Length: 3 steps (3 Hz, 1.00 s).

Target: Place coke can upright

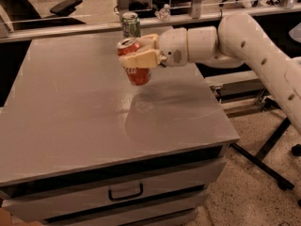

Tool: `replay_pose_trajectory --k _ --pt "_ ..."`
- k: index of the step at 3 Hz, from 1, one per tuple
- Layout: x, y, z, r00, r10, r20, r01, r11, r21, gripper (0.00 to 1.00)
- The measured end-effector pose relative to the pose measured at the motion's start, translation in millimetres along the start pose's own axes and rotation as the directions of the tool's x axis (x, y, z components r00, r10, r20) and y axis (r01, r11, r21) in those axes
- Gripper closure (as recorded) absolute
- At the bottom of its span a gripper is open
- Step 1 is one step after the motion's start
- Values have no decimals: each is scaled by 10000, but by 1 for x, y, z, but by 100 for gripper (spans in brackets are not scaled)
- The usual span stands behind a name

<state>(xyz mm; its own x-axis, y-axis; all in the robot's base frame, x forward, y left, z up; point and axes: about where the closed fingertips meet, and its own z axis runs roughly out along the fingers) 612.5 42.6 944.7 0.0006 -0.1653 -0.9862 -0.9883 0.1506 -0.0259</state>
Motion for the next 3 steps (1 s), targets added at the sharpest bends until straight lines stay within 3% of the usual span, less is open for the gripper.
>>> replay_pose_trajectory --k 1,2,3 --pt "-7 17 -20 9909 38 1345 -139 9972 738 100" --pt "-19 22 -36 9831 -153 1822 -50 9939 1101 100" --pt "-23 24 -29 9844 -105 1759 -63 9955 946 100"
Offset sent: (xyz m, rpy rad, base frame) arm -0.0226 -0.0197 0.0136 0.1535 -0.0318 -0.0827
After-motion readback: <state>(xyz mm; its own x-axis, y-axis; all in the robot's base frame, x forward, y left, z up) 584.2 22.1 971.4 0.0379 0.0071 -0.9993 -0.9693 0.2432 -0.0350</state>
